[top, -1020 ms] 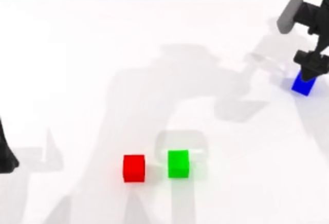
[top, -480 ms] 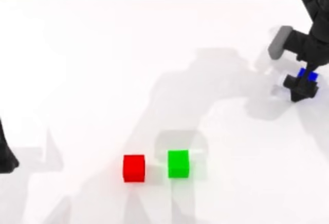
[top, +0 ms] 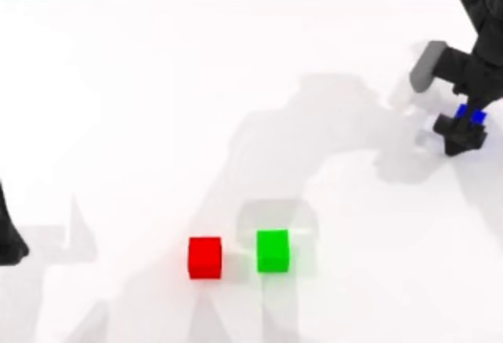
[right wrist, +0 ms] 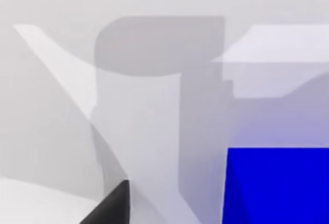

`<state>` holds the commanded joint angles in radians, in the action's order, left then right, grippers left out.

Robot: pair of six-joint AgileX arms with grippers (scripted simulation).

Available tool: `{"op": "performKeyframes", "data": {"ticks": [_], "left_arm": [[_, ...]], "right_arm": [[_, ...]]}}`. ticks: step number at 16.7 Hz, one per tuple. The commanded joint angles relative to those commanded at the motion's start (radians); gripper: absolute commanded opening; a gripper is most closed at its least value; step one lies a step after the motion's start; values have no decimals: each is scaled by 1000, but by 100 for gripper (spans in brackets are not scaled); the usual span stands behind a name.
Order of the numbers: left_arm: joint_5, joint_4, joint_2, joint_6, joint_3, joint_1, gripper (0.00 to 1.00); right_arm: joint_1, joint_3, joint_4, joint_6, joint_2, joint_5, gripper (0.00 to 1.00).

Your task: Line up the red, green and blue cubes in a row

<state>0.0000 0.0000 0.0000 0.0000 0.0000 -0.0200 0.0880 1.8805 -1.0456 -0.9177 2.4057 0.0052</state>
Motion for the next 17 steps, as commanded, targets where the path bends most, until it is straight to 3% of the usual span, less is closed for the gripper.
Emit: {"op": "performKeyframes", "data": {"ticks": [8,17], "left_arm": [[0,0,0,0,0,0,100],[0,0,0,0,0,0,100]], "right_arm": [[0,0,0,0,0,0,2],[-1,-3,-12,8,-19,-4,0]]}}
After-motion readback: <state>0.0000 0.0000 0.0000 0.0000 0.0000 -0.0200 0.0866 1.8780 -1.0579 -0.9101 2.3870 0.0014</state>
